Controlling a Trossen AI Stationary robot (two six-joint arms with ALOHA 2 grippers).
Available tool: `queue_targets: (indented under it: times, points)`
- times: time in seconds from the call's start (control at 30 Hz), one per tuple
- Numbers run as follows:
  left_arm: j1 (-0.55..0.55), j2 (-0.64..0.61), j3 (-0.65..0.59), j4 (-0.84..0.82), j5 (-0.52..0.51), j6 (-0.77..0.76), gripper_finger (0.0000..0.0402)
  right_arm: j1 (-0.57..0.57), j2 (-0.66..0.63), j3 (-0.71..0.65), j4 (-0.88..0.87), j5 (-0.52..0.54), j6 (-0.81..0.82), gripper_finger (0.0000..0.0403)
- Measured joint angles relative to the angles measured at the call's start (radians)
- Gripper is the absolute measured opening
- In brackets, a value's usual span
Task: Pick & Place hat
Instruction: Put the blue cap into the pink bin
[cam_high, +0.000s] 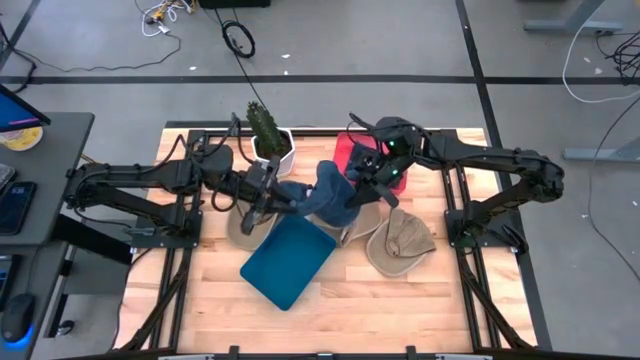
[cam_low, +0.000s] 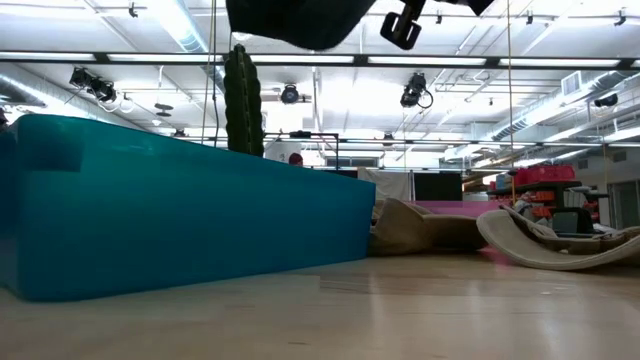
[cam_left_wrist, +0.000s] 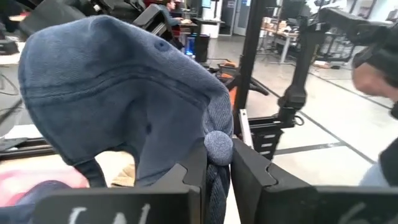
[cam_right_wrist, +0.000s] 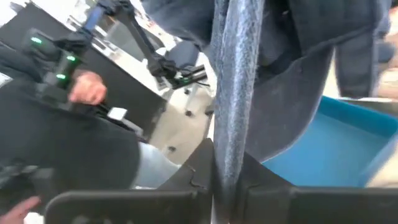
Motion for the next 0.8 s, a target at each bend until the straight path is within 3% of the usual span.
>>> queue_targets:
  times: [0.17,0.5,0.67,0.8]
  points:
    - [0.000,-0.044,0.000,0.012,-0.067,0.011,0.0048,-0.039,-0.032,0.000,0.003,-0.040,0.049,0.0081]
    - [0.000,-0.141,0.000,0.147,-0.249,0.017,0.0048,-0.157,-0.143,0.001,0.004,-0.015,0.098,0.0210]
    - [0.000,-0.158,0.000,0.249,-0.349,-0.013,0.0048,-0.190,-0.205,0.001,-0.001,0.160,0.048,0.0240]
    - [0.000,-0.154,0.000,0.378,-0.438,-0.020,0.0048,-0.177,-0.229,0.001,0.000,0.391,0.029,0.0244]
